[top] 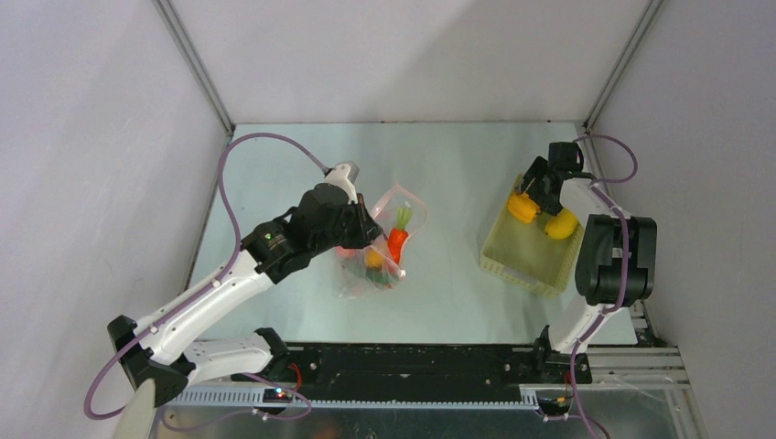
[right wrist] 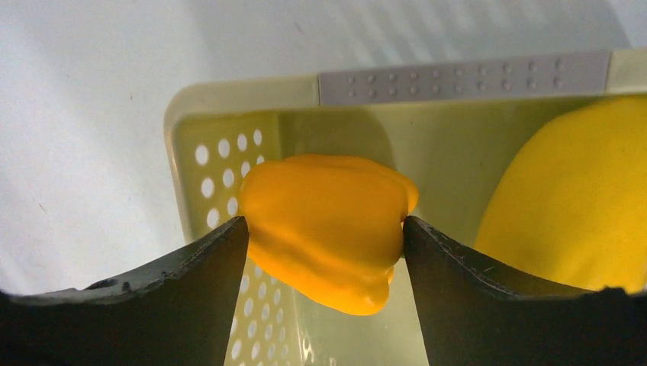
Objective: Place the food in the zip-top bag and seal the zipper
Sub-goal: Pick up the fake vegetable from the bin, then place the fake vegetable in the zipper food storage bag, then pick up the fake fruit from the bin, then place the fake fruit in the zipper food storage bag.
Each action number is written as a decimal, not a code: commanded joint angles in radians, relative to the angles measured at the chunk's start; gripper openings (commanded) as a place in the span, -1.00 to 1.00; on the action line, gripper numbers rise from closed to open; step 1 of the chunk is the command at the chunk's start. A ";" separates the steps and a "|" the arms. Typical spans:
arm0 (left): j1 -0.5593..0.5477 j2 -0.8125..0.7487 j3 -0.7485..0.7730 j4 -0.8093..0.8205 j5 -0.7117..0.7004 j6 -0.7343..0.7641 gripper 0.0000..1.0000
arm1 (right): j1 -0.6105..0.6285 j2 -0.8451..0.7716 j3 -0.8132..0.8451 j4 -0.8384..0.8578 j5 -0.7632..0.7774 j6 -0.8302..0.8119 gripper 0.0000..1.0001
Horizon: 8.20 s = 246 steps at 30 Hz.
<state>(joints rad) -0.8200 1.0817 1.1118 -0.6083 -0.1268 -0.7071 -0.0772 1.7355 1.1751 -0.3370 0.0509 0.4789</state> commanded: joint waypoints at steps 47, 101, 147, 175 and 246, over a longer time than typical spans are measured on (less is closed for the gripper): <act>0.008 -0.033 -0.008 0.066 0.023 -0.020 -1.00 | 0.006 -0.700 -0.276 -0.059 -0.019 0.022 -1.00; 0.005 0.002 0.032 0.112 0.146 0.012 -1.00 | 1.001 -0.536 -0.048 0.199 0.081 -0.281 -1.00; 0.001 -0.056 0.062 0.083 0.073 0.044 -1.00 | 0.642 -0.782 -0.103 0.002 0.060 -0.075 0.99; 0.007 -0.034 0.022 0.158 0.080 0.076 -1.00 | 0.033 -0.254 -0.190 -0.079 0.378 0.006 0.99; -0.029 0.049 0.029 0.179 0.209 0.060 -1.00 | 0.746 -0.759 -0.173 0.288 -0.276 -0.084 -0.11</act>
<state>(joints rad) -0.8429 1.1309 1.1069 -0.4721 0.0654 -0.6540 0.6346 0.9272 0.9398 -0.1200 -0.2852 0.4068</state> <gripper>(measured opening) 0.014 0.656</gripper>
